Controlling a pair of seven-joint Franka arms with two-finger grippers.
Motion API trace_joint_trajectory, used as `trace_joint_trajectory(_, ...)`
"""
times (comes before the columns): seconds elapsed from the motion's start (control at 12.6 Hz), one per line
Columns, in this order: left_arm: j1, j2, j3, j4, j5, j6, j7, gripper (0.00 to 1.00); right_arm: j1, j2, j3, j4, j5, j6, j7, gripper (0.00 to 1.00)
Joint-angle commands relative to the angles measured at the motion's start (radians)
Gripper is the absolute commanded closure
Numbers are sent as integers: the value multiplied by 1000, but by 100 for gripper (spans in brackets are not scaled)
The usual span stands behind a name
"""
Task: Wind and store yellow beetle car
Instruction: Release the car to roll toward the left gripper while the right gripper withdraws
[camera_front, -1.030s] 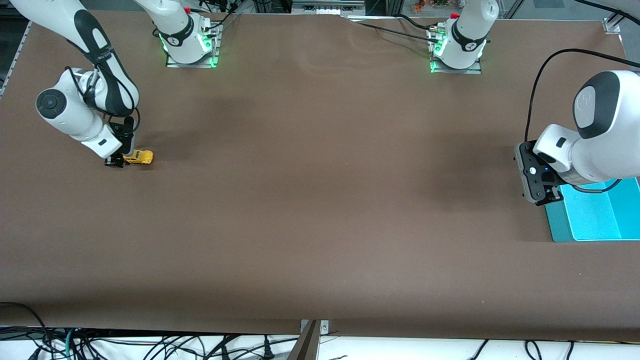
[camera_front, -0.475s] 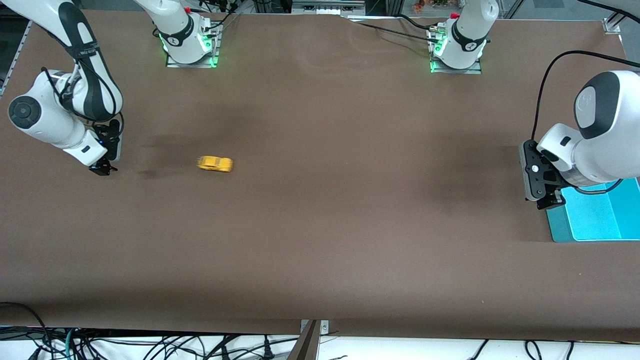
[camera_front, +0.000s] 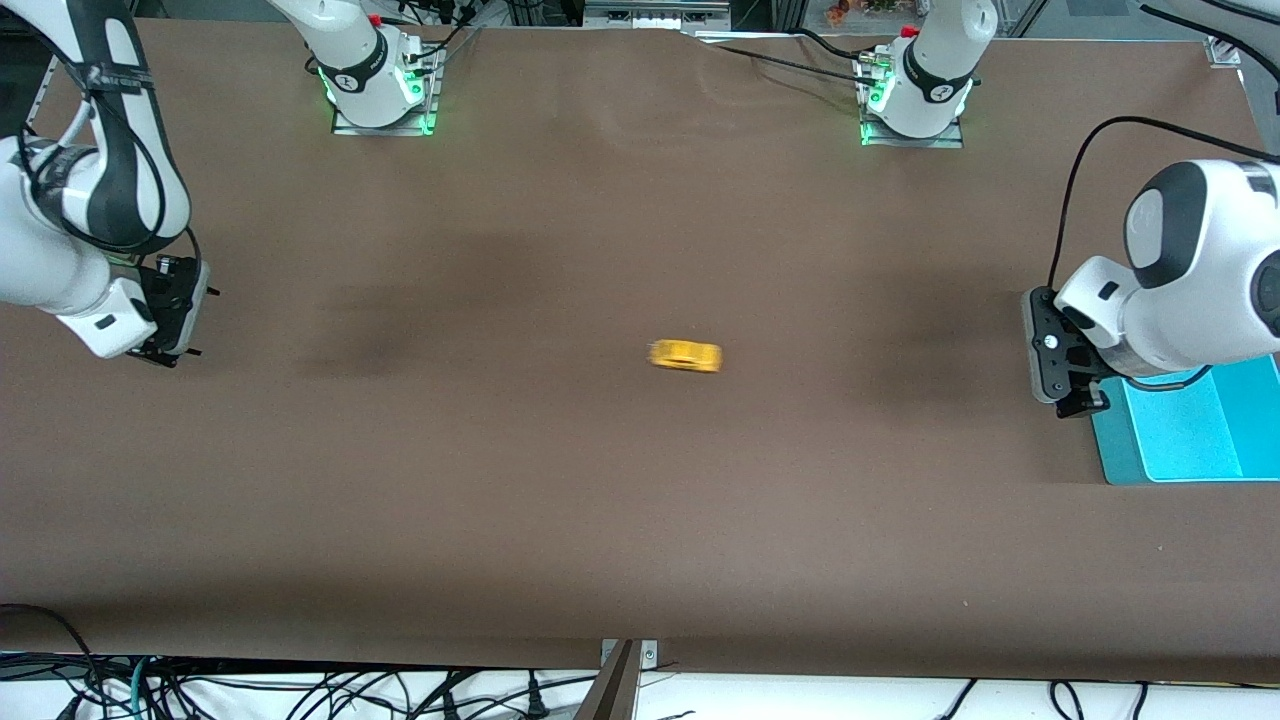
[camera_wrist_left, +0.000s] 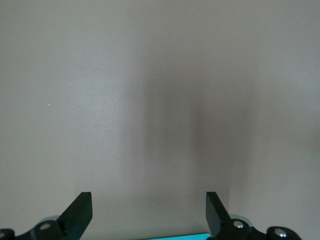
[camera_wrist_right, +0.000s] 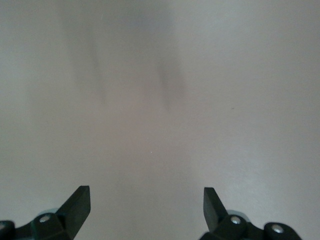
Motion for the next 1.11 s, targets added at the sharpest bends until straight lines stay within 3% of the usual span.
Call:
trace_joint_trajectory(0.0,15,-45,-11,-101,24,78,56,0,-11,5,57,147,13,-126,153,0)
trace_joint_trajectory(0.4,20,-123,-8,-321,27,289,117,0,10,5,86,332,13,-280,496,0)
trace_joint_trajectory(0.79,123,-161,-8,-485,27,487,257,0,18,-10,125,450,7,-427,893,0)
trace_joint_trajectory(1.03,195,-152,-6,-569,27,657,341,0,19,-10,158,461,12,-450,1139,0)
